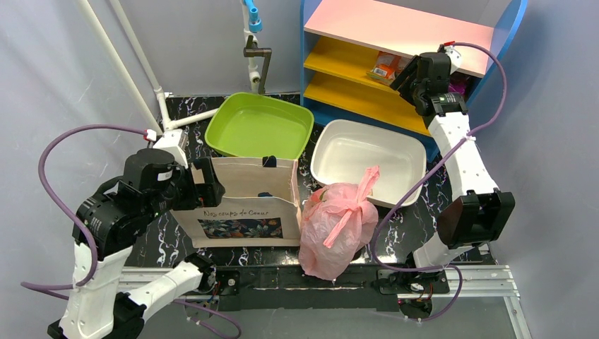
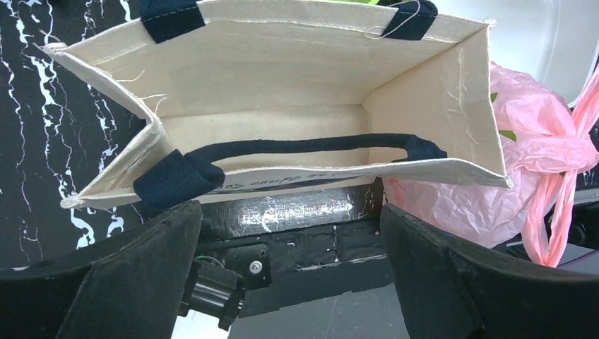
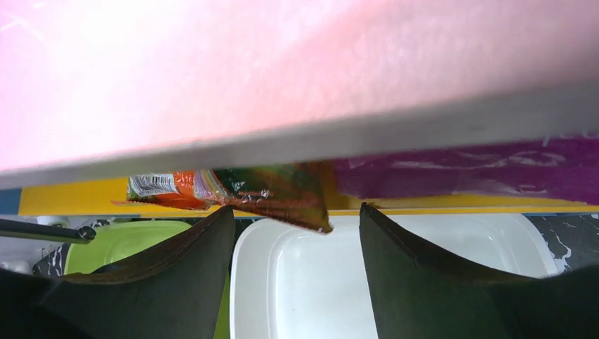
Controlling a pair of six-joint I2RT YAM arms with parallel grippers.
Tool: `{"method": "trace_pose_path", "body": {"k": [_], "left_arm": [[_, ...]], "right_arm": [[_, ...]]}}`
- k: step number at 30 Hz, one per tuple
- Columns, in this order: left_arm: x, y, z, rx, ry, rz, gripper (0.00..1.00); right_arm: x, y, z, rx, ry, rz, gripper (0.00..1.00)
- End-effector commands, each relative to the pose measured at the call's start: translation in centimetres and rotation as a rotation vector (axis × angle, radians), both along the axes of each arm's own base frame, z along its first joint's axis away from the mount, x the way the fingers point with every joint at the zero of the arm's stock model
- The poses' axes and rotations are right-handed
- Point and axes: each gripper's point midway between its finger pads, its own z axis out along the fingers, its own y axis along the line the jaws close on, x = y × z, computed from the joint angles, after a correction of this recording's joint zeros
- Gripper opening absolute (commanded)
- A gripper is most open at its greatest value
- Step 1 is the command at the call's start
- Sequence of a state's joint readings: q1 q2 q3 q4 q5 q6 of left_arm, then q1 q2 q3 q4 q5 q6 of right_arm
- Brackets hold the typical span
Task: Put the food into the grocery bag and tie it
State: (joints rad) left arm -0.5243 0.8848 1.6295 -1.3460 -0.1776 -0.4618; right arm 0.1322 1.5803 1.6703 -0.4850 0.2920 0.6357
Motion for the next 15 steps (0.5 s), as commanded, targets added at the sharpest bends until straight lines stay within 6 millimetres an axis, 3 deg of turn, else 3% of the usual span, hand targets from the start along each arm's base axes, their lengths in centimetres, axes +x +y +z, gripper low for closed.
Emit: {"method": "trace_pose_path", "body": {"k": [1,10,15], "left_arm": [[-0.5,1.1,-0.6,0.023,0.014,0.046,0.98],[-0.5,1.4,-0.4,0.032,0.007,0.059,0.98],[-0.4,1.6,-0.3,0.041,0.006,0.060,0.98]], "right_arm": [[1.7,-0.9,2.3,0.002,-0.088,-0.034,0.71],[2.5,-0.4,1.0,0.026,-0.069,-0.023,0.58],[3.0,0.3,1.9,0.041,-0.119,0.015,0.63]]}}
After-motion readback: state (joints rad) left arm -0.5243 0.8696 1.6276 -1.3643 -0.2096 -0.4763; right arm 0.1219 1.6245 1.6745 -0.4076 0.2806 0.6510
